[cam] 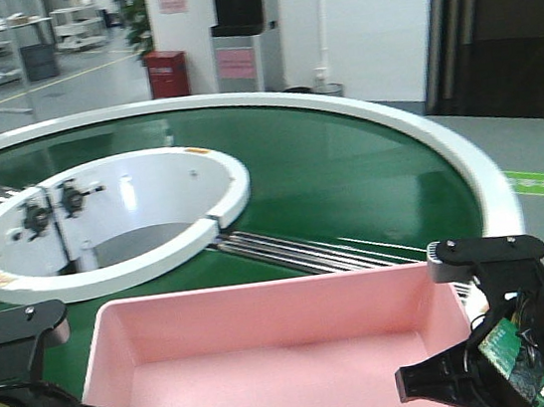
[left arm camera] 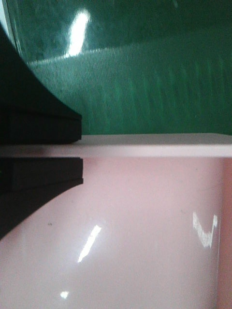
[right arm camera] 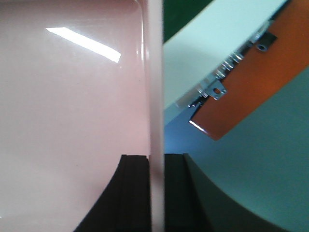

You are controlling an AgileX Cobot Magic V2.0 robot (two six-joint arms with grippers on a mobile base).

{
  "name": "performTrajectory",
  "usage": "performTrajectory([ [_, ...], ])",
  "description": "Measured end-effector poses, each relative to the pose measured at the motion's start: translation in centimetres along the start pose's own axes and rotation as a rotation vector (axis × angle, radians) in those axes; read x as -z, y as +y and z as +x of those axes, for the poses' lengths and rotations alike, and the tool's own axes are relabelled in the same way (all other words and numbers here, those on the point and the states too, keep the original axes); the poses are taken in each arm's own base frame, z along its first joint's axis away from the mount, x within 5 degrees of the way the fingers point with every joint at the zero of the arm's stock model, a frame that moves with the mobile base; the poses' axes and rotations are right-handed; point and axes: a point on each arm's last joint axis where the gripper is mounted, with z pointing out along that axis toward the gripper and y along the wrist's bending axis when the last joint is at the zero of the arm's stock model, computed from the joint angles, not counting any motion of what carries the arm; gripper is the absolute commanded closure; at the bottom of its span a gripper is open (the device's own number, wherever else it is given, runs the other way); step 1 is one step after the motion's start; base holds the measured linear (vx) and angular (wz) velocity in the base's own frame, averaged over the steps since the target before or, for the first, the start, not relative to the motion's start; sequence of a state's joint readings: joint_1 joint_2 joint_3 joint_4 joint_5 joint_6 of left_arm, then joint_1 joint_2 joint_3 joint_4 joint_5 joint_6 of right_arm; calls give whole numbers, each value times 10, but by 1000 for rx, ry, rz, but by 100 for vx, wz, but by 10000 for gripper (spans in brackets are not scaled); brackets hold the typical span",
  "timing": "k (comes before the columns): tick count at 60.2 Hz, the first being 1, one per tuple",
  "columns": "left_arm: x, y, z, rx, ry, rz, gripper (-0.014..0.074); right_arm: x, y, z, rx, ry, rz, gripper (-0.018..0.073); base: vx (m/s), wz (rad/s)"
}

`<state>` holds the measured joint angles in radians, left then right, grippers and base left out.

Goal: Grab pink bin and stack on right shelf
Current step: 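Hold the pink bin with both grippers while the base turns away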

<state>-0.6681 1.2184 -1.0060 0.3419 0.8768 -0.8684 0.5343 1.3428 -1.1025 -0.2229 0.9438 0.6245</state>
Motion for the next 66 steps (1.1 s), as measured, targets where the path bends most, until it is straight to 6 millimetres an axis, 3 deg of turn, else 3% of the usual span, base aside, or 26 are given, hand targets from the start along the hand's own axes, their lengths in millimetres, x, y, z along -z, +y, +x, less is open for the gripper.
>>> performTrajectory([
  [66, 0, 0, 0, 0, 0, 0, 471, 0, 0, 0, 0, 0, 0, 496, -10, -58],
])
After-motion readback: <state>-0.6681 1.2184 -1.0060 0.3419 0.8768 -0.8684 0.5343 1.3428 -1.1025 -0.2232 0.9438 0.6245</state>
